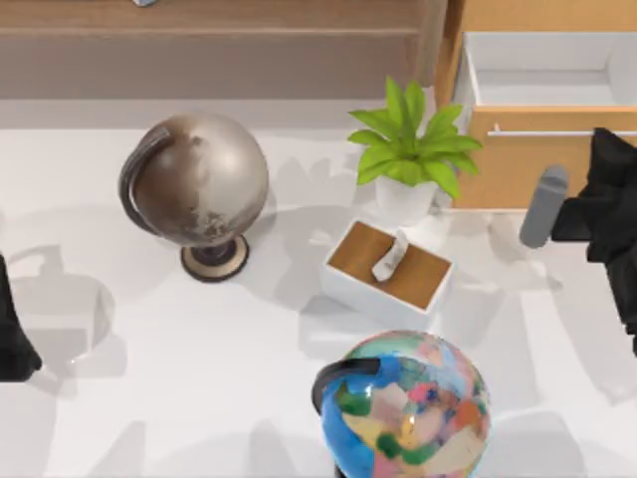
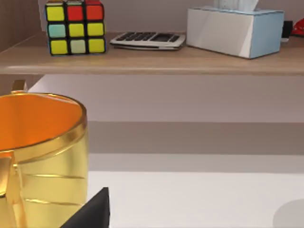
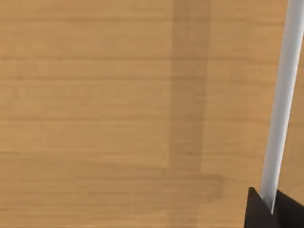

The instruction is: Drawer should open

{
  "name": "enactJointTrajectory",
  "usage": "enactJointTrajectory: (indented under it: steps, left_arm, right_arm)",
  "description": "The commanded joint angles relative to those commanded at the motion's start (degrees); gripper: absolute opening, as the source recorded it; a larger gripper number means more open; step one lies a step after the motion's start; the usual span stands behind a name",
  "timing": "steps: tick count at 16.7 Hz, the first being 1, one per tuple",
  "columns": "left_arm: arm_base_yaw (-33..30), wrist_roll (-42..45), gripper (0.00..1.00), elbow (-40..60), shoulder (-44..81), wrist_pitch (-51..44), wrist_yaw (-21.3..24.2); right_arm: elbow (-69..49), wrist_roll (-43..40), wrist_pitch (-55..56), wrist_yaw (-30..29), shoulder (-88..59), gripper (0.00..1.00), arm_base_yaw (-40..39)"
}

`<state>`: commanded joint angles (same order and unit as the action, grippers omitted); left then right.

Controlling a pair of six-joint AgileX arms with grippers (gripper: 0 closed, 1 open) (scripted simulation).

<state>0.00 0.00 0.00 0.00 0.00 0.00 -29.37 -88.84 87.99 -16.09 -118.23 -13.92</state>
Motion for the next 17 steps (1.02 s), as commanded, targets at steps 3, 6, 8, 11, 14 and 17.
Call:
enactJointTrajectory:
  steps: [3,6,8,11,14,17]
  left_arm:
    - [0.0,0.0,1.0,0.0,0.0,0.0,0.0]
    - [0.0,0.0,1.0,0.0,0.0,0.0,0.0]
    - [0.0,0.0,1.0,0.0,0.0,0.0,0.0]
    - [0.0,0.0,1.0,0.0,0.0,0.0,0.0]
    - [0.0,0.0,1.0,0.0,0.0,0.0,0.0]
    - [0.0,0.0,1.0,0.0,0.0,0.0,0.0]
  right_arm:
    - [-0.29,-0.06,-0.12,0.1,-0.14,0.0,0.12]
    - [1.55,-0.08,1.48,-0.38,0.48,0.0,-0.59]
    - [4.7,-0.13,3.84,-1.28,1.33,0.0,-1.58]
    - [10.29,-0.1,7.61,-2.96,2.7,0.0,-3.09]
    - [13.76,0.03,10.02,-4.01,3.67,0.0,-4.06]
    - [13.85,0.04,10.1,-4.05,3.71,0.0,-4.09]
